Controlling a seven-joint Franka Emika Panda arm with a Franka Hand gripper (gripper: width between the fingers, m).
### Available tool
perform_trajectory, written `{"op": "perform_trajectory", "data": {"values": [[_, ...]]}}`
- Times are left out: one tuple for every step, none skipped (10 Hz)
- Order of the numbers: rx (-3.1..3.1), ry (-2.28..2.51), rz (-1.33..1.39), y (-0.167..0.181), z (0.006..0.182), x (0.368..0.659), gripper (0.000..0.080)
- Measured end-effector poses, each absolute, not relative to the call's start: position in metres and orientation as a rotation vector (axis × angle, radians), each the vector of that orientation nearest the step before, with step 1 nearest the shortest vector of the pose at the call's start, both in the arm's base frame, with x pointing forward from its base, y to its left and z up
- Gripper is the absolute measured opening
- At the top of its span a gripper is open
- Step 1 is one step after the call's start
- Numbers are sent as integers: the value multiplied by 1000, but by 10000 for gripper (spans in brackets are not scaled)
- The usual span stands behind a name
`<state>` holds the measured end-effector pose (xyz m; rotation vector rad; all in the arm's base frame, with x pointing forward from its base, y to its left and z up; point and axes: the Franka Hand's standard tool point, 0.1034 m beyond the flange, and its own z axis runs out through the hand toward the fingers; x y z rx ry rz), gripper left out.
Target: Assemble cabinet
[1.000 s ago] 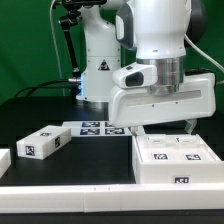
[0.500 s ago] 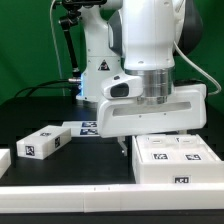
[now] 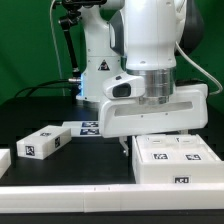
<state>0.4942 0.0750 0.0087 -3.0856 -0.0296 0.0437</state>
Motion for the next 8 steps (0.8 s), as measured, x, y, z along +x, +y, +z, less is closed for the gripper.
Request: {"op": "perform_trajectory", "data": {"values": [[-3082,-18,45,76,8,497,796],[-3081,-12,47,76,7,497,796],[-3081,-11,48,76,7,497,796],[-3081,-12,48,76,7,497,796],[-3080,-14,47,79,7,497,796],[-3080,-25,47,84,7,496,698],[-3081,-34,48,87,7,495,563],[-3081,-39,49,88,7,495,563]]}}
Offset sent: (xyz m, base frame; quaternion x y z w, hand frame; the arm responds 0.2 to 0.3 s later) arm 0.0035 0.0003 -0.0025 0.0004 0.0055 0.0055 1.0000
